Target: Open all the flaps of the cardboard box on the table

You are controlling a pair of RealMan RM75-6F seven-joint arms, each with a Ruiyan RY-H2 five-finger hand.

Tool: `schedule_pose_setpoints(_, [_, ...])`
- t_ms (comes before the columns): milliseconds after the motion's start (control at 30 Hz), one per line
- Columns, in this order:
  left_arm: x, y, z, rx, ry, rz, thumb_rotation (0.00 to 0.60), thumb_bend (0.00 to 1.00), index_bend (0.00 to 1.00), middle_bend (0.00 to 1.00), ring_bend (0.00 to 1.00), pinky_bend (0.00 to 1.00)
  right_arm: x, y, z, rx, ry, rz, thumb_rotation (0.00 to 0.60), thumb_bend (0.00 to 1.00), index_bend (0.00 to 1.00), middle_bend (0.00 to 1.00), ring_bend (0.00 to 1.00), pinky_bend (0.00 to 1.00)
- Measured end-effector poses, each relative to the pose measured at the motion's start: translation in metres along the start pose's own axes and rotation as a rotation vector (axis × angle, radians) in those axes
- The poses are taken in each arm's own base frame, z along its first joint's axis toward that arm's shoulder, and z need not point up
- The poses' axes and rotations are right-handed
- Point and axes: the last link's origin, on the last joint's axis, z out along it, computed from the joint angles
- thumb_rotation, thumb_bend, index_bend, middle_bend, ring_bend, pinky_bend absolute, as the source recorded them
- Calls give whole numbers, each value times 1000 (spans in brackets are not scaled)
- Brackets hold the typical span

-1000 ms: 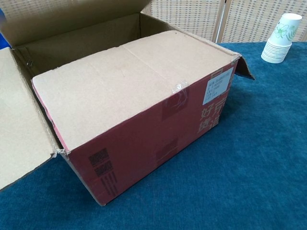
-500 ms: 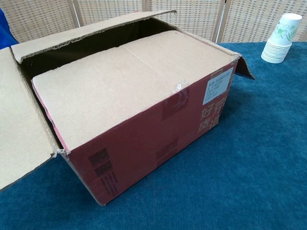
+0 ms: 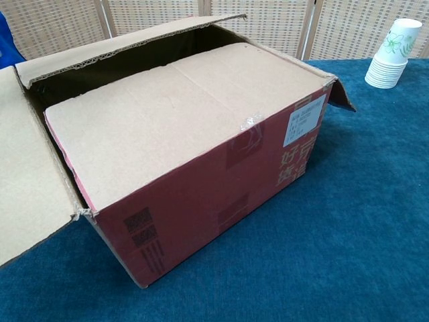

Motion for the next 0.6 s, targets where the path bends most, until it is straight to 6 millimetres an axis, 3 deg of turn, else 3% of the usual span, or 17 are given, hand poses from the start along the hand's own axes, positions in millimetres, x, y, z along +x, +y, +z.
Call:
schedule_pose_setpoints(267, [-21,-10,-20,-1,2,-19,525,0,0,0,0,0,-1,-1,0,3,-6,0,600,89,0,0,0,0])
schedule_pose_setpoints(600, [-43,11,-17,-61,49,-37,532,0,0,0,0,0,-1,-1,0,3,-7,3,600,90,0,0,0,0])
